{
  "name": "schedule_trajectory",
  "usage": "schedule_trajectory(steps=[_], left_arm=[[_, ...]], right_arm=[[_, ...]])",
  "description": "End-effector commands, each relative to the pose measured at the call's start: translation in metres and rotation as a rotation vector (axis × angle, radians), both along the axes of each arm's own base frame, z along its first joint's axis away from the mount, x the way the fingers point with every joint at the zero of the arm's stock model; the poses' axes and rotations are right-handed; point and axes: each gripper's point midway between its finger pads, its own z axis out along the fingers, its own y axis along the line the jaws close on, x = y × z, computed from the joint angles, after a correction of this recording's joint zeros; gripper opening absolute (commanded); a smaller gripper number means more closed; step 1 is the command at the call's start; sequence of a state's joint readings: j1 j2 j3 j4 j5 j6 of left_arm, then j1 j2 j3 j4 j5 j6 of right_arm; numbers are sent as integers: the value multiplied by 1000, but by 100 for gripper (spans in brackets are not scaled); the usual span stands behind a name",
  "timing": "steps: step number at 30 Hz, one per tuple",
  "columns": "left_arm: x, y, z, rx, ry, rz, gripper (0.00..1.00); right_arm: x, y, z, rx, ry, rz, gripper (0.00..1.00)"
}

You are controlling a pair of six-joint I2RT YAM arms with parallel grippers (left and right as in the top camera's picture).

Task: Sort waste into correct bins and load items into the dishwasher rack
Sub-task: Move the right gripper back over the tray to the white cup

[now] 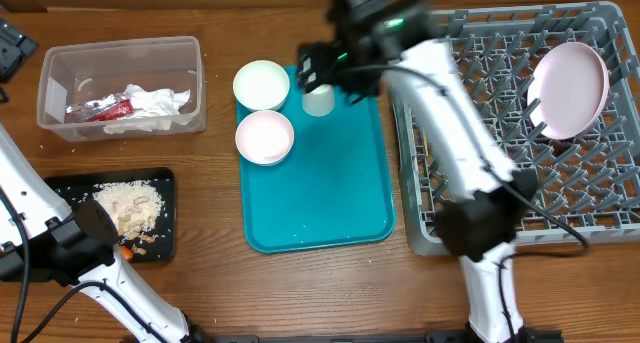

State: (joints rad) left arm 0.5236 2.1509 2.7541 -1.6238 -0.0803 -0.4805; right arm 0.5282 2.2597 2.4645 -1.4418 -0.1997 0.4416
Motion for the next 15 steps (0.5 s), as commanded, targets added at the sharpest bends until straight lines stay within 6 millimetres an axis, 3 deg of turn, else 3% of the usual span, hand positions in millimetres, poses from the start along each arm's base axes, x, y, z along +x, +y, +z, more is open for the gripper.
schedule_trajectory(steps=[1, 3, 10, 15], left_arm=[[3, -1, -3, -2, 2, 9, 100], [3, -1, -3, -2, 2, 9, 100], [3, -1, -3, -2, 2, 9, 100], [3, -1, -3, -2, 2, 9, 100]], right_arm=[[-3, 15, -43, -68, 79, -57, 88], [-11, 26, -67, -91, 134, -73, 82], [-24, 42, -121, -148, 239, -78, 69], [-29, 39, -141, -186, 283, -79, 59]])
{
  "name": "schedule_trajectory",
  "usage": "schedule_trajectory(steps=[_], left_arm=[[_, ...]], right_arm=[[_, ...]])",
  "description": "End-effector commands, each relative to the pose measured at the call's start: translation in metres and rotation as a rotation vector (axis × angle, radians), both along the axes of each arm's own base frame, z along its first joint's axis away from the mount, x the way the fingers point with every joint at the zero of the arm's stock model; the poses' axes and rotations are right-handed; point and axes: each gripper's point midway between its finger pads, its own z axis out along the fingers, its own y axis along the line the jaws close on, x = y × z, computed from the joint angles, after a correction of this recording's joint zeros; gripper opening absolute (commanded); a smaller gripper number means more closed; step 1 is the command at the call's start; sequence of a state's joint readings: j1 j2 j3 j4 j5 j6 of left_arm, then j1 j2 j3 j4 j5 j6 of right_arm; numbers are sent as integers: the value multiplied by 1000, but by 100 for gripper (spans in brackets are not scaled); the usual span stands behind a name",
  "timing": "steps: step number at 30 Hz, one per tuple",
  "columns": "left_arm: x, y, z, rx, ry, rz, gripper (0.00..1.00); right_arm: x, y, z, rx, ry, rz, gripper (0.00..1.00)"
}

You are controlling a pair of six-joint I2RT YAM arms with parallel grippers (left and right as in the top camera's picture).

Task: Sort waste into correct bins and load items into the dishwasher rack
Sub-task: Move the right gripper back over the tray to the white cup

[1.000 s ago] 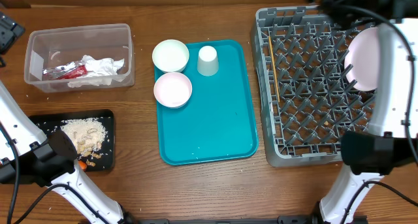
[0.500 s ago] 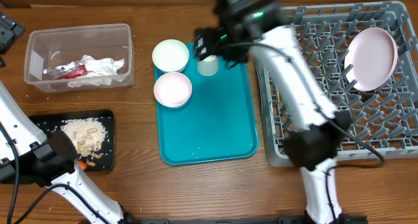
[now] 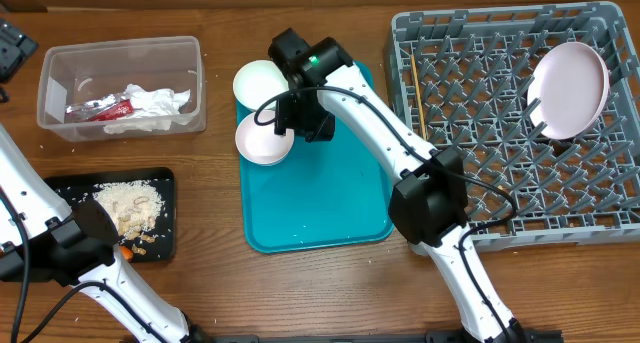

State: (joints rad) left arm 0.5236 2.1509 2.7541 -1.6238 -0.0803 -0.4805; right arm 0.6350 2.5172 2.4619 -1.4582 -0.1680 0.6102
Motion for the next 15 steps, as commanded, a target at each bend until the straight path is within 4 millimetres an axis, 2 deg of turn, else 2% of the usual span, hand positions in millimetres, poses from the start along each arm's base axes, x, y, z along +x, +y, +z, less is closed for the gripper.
schedule_trajectory(steps=[1, 6, 15], left_arm=[[3, -1, -3, -2, 2, 9, 100], [3, -1, -3, -2, 2, 9, 100], [3, -1, -3, -2, 2, 9, 100]], right_arm=[[-1, -3, -13, -31, 22, -17, 59], [3, -20, -15, -85, 18, -39, 58], [5, -31, -16, -121, 18, -55, 53]])
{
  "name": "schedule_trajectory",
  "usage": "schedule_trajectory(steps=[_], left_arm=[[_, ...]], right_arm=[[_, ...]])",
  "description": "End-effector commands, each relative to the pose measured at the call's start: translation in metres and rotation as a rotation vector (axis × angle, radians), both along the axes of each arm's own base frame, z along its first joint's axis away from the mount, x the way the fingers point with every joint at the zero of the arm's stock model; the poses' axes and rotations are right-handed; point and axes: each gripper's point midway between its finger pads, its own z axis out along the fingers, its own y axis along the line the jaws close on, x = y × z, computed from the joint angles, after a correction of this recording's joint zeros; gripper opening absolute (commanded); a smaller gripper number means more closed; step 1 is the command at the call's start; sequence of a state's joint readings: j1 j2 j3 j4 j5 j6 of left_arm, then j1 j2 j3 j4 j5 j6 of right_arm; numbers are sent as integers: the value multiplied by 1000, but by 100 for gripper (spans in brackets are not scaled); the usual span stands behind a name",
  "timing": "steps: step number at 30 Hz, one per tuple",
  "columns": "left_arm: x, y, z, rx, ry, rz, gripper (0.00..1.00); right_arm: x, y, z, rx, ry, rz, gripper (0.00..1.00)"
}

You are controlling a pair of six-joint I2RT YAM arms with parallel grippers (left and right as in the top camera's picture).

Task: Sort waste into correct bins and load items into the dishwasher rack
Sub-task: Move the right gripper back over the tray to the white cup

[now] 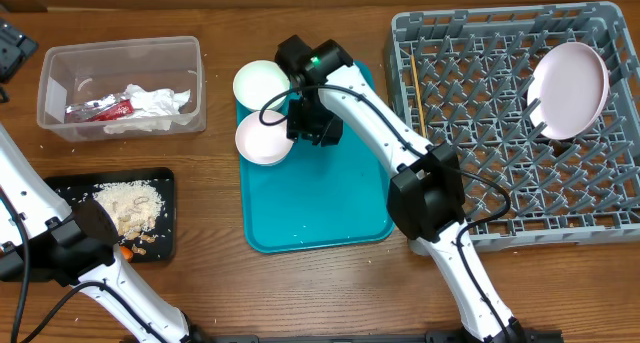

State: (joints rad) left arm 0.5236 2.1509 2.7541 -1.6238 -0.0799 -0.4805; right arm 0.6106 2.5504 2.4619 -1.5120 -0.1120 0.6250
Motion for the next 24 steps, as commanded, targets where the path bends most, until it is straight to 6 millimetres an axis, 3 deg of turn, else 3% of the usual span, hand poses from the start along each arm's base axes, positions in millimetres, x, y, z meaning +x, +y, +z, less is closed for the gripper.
schedule_trajectory(steps=[1, 10, 14, 17, 19, 22, 23, 24], left_arm=[[3, -1, -3, -2, 3, 10, 100], [3, -1, -3, -2, 2, 9, 100], [3, -1, -3, -2, 2, 9, 100], [3, -1, -3, -2, 2, 9, 100], [3, -1, -3, -2, 3, 9, 100], [3, -1, -3, -2, 2, 9, 100], [3, -1, -3, -2, 2, 9, 100], [3, -1, -3, -2, 3, 10, 100]], right_arm=[[3, -4, 3, -20, -17, -11, 54], [-1, 35, 11, 189, 31, 3, 51], [8, 31, 16, 178, -11, -1, 50], [21, 22, 34, 181, -66, -20, 52], [31, 13, 48, 179, -110, -37, 57], [49, -11, 69, 143, -189, -75, 93], [53, -16, 71, 138, -202, -75, 100], [58, -20, 72, 140, -215, -64, 100]])
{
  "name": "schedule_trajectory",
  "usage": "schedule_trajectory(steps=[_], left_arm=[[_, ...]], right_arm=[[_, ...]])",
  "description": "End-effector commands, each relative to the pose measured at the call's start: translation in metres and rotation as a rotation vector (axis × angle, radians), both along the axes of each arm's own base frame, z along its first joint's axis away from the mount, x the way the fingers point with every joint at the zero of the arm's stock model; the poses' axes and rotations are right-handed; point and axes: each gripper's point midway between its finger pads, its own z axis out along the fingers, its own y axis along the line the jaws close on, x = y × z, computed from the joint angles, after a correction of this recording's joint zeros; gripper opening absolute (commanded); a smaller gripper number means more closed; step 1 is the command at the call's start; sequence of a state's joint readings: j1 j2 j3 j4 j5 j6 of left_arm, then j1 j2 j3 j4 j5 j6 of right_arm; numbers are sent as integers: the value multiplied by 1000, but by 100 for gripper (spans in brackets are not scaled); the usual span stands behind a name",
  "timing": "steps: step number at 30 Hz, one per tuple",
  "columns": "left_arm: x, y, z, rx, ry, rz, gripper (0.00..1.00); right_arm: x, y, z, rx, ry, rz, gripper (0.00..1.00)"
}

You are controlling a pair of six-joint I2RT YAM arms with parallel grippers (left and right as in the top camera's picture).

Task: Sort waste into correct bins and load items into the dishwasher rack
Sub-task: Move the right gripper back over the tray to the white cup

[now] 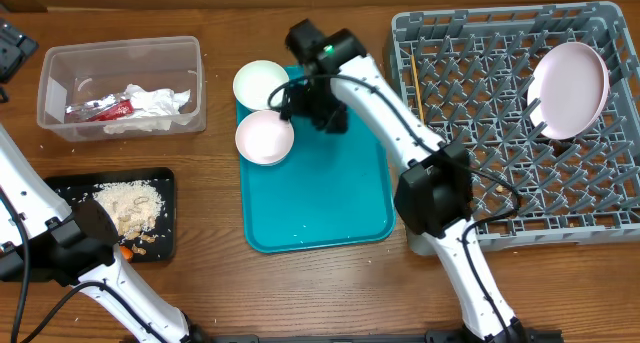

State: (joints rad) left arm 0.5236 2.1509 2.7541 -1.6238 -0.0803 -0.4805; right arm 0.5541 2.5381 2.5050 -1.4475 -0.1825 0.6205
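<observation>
On the teal tray (pixel 320 203) my right gripper (pixel 308 105) hangs over the upper left part, just right of two bowls. One is a white bowl (pixel 258 83), the other a pale pink bowl (pixel 264 138). The gripper's dark body covers its own fingers and whatever is beneath it, so no cup shows. In the grey dishwasher rack (pixel 500 183) a pink plate (pixel 568 89) stands on edge and a chopstick (pixel 414 88) lies along the left side. My left gripper is out of view.
A clear bin (pixel 120 53) with crumpled wrappers stands at the back left. A black tray (pixel 160 183) with food crumbs lies at the front left, partly under my left arm (pixel 80 238).
My right gripper has shifted a little up and to the right over the tray, away from the pink bowl. The bowls, plate and bins are unchanged.
At first my right arm reached across the rack's left side, with a small white cup in plain view on the tray next to the gripper. Then the gripper was over the cup's spot, hiding it. It stays there, now slightly farther back.
</observation>
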Motion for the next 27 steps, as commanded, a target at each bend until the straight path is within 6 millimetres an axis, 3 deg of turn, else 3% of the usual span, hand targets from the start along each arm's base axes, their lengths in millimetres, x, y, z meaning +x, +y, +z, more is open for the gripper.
schedule_trajectory(steps=[1, 9, 15, 27], left_arm=[[3, -1, -3, -2, 3, 9, 100], [3, -1, -3, -2, 2, 9, 100], [3, -1, -3, -2, 2, 9, 100], [3, -1, -3, -2, 2, 9, 100]], right_arm=[[30, -23, 51, 13, -158, -22, 100], [72, -27, 60, 3, -354, 93, 100], [98, -32, 67, -46, -476, 81, 100], [99, -25, 27, -71, -426, 96, 100]])
